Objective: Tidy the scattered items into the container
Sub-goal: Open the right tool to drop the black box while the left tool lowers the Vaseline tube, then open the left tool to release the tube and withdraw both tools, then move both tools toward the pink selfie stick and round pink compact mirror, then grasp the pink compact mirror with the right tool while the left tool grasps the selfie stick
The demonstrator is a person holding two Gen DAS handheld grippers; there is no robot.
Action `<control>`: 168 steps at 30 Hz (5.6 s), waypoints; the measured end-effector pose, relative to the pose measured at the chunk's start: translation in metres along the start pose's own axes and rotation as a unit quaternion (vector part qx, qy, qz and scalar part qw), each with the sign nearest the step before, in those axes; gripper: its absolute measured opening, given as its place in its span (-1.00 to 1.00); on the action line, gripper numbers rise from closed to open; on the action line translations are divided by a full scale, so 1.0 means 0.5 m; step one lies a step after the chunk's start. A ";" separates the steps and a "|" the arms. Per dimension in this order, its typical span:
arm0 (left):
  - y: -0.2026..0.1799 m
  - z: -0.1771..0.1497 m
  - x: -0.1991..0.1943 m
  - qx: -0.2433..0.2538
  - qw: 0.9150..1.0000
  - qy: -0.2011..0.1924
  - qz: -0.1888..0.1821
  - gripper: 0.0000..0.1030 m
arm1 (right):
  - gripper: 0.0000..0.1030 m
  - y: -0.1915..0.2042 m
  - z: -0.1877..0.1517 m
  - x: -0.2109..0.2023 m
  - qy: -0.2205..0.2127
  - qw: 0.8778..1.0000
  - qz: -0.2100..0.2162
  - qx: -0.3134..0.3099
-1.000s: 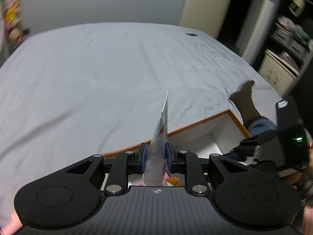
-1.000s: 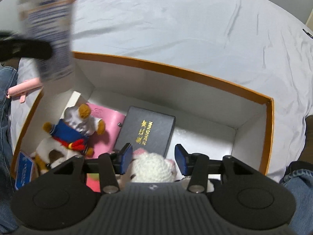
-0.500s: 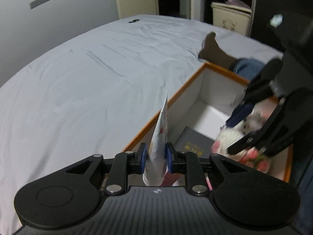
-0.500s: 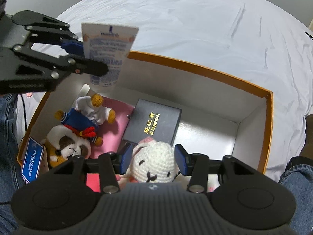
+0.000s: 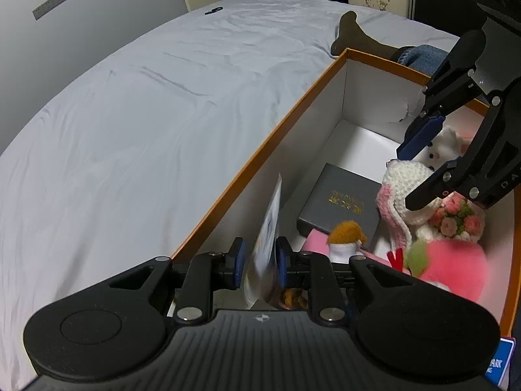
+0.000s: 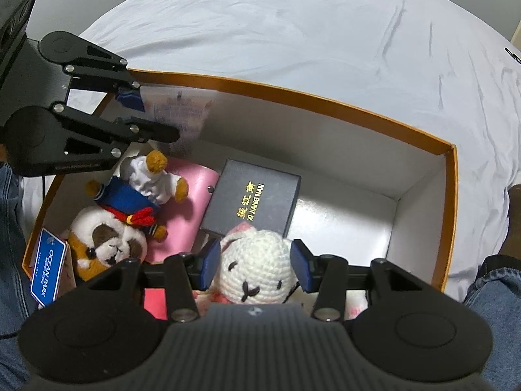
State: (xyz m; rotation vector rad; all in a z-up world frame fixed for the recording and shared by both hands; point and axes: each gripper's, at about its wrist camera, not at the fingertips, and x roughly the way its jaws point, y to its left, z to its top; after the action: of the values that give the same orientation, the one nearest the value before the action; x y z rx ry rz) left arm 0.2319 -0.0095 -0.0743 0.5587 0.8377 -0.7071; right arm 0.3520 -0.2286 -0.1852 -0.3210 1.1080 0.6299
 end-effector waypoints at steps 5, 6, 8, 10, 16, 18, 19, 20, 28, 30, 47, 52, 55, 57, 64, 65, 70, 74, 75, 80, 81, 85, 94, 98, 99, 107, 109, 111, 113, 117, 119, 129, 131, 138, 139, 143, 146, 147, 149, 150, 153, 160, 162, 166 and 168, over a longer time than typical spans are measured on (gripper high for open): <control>0.000 -0.001 -0.018 0.012 1.000 0.002 0.012 -0.55 | 0.00 0.000 0.002 -0.001 -0.001 1.000 0.000 -0.001; -0.002 -0.001 -0.021 0.017 1.000 0.002 0.013 -0.59 | 0.00 0.000 0.002 -0.001 -0.001 1.000 0.000 -0.001; -0.007 -0.002 -0.030 0.029 0.999 0.000 0.025 -0.60 | 0.00 -0.002 0.002 -0.001 -0.001 1.000 0.000 -0.002; -0.008 -0.002 -0.036 0.033 0.999 0.003 0.034 -0.65 | 0.00 -0.002 0.003 -0.001 -0.001 1.000 0.000 -0.002; -0.013 -0.001 -0.039 0.022 0.997 0.015 0.072 -0.89 | 0.02 -0.016 0.002 0.011 -0.007 1.000 0.002 0.005; -0.018 -0.003 -0.039 0.039 0.995 0.015 0.085 -0.90 | 0.04 -0.010 0.004 0.011 -0.006 1.000 0.000 0.006; -0.020 -0.005 -0.039 0.047 0.995 0.016 0.087 -0.90 | 0.04 -0.011 0.004 0.011 -0.006 1.000 0.000 0.006; -0.021 -0.006 -0.038 0.053 0.995 0.016 0.087 -0.90 | 0.04 0.002 0.007 0.011 -0.006 1.000 0.000 0.006; -0.020 -0.007 -0.049 0.043 0.995 0.001 0.095 -0.71 | 0.03 -0.003 0.008 0.006 -0.014 1.000 -0.002 0.024; -0.017 -0.008 -0.057 0.030 0.995 -0.008 0.092 -0.60 | 0.05 -0.001 0.005 0.000 -0.025 0.999 -0.004 0.039; -0.039 -0.014 -0.212 -0.140 0.982 -0.059 0.108 -0.39 | 0.43 0.090 -0.054 -0.093 -0.179 0.972 -0.107 0.105; -0.054 -0.032 -0.245 -0.197 0.973 -0.044 0.117 -0.37 | 0.48 0.122 -0.073 -0.110 -0.181 0.971 -0.102 0.114; -0.070 -0.049 -0.256 -0.225 0.968 -0.033 0.111 -0.35 | 0.49 0.146 -0.088 -0.115 -0.177 0.971 -0.106 0.122; -0.082 -0.064 -0.261 -0.240 0.963 -0.032 0.117 -0.35 | 0.49 0.162 -0.098 -0.120 -0.178 0.971 -0.106 0.120; -0.099 -0.119 -0.286 -0.313 0.941 -0.024 0.128 -0.33 | 0.56 0.217 -0.122 -0.147 -0.208 0.969 -0.093 0.099; -0.099 -0.128 -0.289 -0.321 0.938 -0.020 0.129 -0.33 | 0.58 0.228 -0.123 -0.151 -0.214 0.969 -0.088 0.090; -0.100 -0.158 -0.306 -0.345 0.929 -0.010 0.134 -0.31 | 0.66 0.274 -0.121 -0.159 -0.239 0.965 -0.088 0.055; -0.093 -0.182 -0.318 -0.360 0.921 -0.003 0.150 -0.31 | 0.68 0.305 -0.113 -0.159 -0.247 0.966 -0.072 0.036; -0.088 -0.189 -0.321 -0.366 0.918 -0.002 0.152 -0.31 | 0.68 0.311 -0.111 -0.158 -0.248 0.966 -0.068 0.033; -0.067 -0.221 -0.334 -0.388 0.907 0.009 0.164 -0.31 | 0.68 0.345 -0.092 -0.149 -0.246 0.968 -0.048 0.019; -0.064 -0.227 -0.337 -0.390 0.905 0.011 0.168 -0.31 | 0.68 0.352 -0.087 -0.145 -0.245 0.968 -0.045 0.016; -0.052 -0.255 -0.347 -0.402 0.898 0.025 0.175 -0.31 | 0.67 0.379 -0.071 -0.124 -0.240 0.970 -0.038 0.002; -0.026 -0.324 -0.358 -0.428 0.885 0.066 0.170 -0.31 | 0.44 0.442 -0.068 -0.082 -0.226 0.972 0.011 -0.062; -0.014 -0.354 -0.358 -0.432 0.883 0.082 0.165 -0.31 | 0.29 0.473 -0.067 -0.058 -0.199 0.975 0.039 -0.091; -0.011 -0.363 -0.357 -0.435 0.881 0.086 0.165 -0.31 | 0.26 0.480 -0.065 -0.049 -0.189 0.976 0.046 -0.094; 0.004 -0.407 -0.342 -0.445 0.877 0.105 0.145 -0.31 | 0.16 0.523 -0.057 0.033 -0.098 0.985 0.094 -0.105; 0.006 -0.413 -0.335 -0.448 0.876 0.110 0.139 -0.31 | 0.15 0.526 -0.052 0.057 -0.070 0.987 0.103 -0.102; 0.008 -0.418 -0.326 -0.450 0.875 0.114 0.135 -0.31 | 0.10 0.524 -0.048 0.079 -0.046 0.988 0.113 -0.095; 0.010 -0.423 -0.319 -0.452 0.874 0.118 0.132 -0.31 | 0.06 0.521 -0.044 0.104 -0.024 0.989 0.122 -0.086; 0.019 -0.428 -0.311 -0.458 0.872 0.118 0.128 -0.31 | 0.06 0.502 -0.046 0.147 0.019 0.988 0.138 -0.059; 0.023 -0.431 -0.310 -0.460 0.871 0.118 0.126 -0.31 | 0.06 0.498 -0.046 0.168 0.041 0.988 0.142 -0.047; 0.039 -0.443 -0.302 -0.470 0.866 0.120 0.119 -0.30 | 0.11 0.498 -0.046 0.222 0.082 0.984 0.159 -0.017; 0.042 -0.445 -0.302 -0.473 0.864 0.120 0.120 -0.30 | 0.12 0.504 -0.044 0.227 0.082 0.984 0.160 -0.021; 0.037 -0.438 -0.309 -0.467 0.867 0.119 0.129 -0.30 | -0.32 0.508 -0.042 0.218 0.077 0.983 0.168 -0.013; 0.036 -0.436 -0.310 -0.465 0.868 0.118 0.130 -0.30 | -0.38 0.501 -0.039 0.215 0.080 0.981 0.179 -0.001; 0.033 -0.430 -0.315 -0.461 0.869 0.115 0.134 -0.30 | -0.59 0.504 -0.035 0.186 0.069 0.979 0.194 -0.004; 0.033 -0.427 -0.319 -0.461 0.869 0.115 0.137 -0.30 | -0.66 0.514 -0.033 0.166 0.059 0.976 0.210 -0.012; 0.033 -0.426 -0.318 -0.460 0.869 0.115 0.138 -0.30 | -0.67 0.517 -0.033 0.162 0.059 0.974 0.219 -0.014; 0.032 -0.425 -0.319 -0.458 0.870 0.116 0.140 -0.30 | -0.67 0.528 -0.035 0.165 0.066 0.970 0.234 -0.018; 0.032 -0.425 -0.319 -0.456 0.871 0.116 0.142 -0.30 | -0.67 0.536 -0.036 0.169 0.070 0.969 0.237 -0.021; 0.033 -0.424 -0.322 -0.449 0.874 0.114 0.149 -0.30 | -0.70 0.546 -0.039 0.175 0.070 0.971 0.227 -0.026; 0.057 -0.414 -0.327 -0.388 0.902 0.092 0.167 -0.26 | -0.71 0.502 0.001 0.135 0.031 0.983 0.175 -0.038; 0.069 -0.405 -0.324 -0.353 0.914 0.088 0.180 -0.25 | -0.71 0.487 0.017 0.123 0.014 0.988 0.147 -0.044; 0.107 -0.400 -0.305 -0.294 0.932 0.087 0.196 -0.23 | -0.71 0.462 0.045 0.112 -0.009 0.992 0.122 -0.037; 0.129 -0.403 -0.284 -0.272 0.937 0.092 0.200 -0.17 | -0.71 0.456 0.049 0.106 -0.015 0.992 0.124 -0.032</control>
State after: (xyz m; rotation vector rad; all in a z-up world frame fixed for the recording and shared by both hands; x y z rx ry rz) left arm 0.1188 0.2184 -0.0592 0.2778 1.0069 -0.0341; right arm 0.2450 -0.0203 -0.2077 -0.2284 1.1101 0.8898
